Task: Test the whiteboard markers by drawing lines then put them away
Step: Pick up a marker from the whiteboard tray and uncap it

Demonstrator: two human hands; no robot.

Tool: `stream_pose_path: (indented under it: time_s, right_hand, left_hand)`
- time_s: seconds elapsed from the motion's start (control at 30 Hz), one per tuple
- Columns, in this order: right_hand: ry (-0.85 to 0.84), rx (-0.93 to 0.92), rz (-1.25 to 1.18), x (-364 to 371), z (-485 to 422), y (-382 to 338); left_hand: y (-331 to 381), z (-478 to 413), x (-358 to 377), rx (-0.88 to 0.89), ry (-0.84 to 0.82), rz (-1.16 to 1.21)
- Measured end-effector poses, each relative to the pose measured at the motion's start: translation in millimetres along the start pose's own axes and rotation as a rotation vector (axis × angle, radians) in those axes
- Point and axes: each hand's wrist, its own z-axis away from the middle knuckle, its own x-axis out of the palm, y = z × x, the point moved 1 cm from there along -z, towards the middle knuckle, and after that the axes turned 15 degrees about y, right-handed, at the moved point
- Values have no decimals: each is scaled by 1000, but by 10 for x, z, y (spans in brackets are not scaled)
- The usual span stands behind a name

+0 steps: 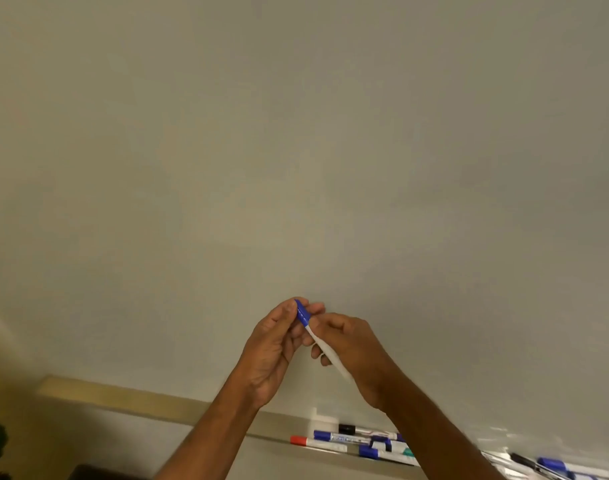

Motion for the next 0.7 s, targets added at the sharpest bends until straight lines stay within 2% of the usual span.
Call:
stream_pose_path:
  time_s: [0.17, 0.37, 0.7]
  right_hand:
    - [-132, 211, -284, -108, 79, -243]
    - [-155, 237, -454, -172, 106, -331]
    - [55, 137, -326, -282, 142, -663]
  left_hand:
    - [150, 117, 268, 6, -142, 31]
    - [275, 178, 470, -5, -160, 59]
    - [508, 233, 762, 100, -180, 2]
